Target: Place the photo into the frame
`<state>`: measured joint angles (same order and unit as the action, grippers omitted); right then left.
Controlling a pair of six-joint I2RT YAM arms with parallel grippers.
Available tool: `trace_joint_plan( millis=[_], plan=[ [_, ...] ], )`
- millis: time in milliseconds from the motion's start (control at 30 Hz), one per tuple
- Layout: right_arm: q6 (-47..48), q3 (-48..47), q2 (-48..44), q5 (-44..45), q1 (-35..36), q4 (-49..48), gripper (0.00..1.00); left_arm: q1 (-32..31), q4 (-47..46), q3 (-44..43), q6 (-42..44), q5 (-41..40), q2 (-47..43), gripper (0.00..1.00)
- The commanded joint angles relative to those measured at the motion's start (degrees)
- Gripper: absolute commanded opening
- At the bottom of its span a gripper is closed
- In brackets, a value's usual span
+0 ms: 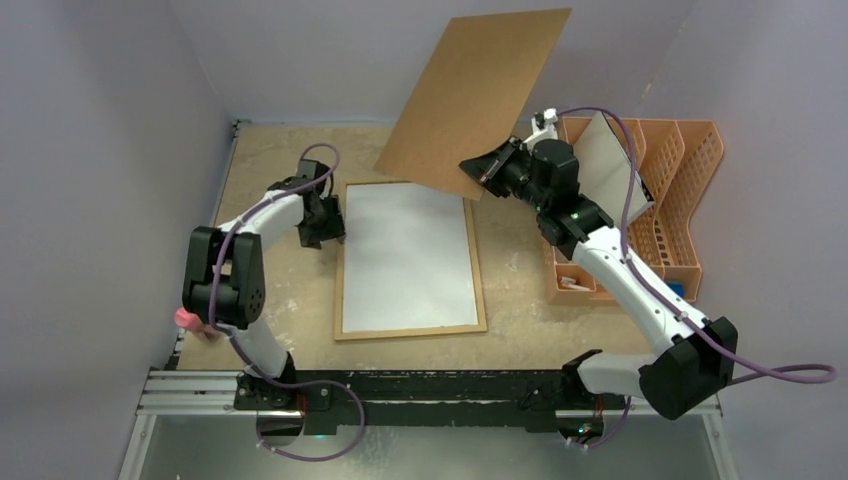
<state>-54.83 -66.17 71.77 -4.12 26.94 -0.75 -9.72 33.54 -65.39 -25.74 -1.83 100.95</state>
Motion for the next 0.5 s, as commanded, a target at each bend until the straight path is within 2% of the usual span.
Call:
trace_joint_plan(
  millis=[0, 133, 300, 467],
  plan=[
    [1.3, -4.9, 0.2, -4.3, 0.0, -9.0, 0.00, 1.3, 4.2, -5.6, -1.7, -2.7, -8.2, 0.61],
    [1.6, -5.4, 1.5, -7.4, 0.0, -9.4, 0.00, 1.5, 5.5, -8.6, -3.1, -4.5, -12.2, 0.72],
    [2.5, -5.5, 3.3, -14.0, 0.0, -11.8, 0.00, 2.3, 6.4, -13.8, -4.5, -4.0, -15.0, 0.79],
    [1.8, -5.1, 4.9, -25.6, 0.0, -17.1, 0.00, 3.2, 6.6, -21.3, -7.8, 1.0, -15.4, 0.82]
  ],
)
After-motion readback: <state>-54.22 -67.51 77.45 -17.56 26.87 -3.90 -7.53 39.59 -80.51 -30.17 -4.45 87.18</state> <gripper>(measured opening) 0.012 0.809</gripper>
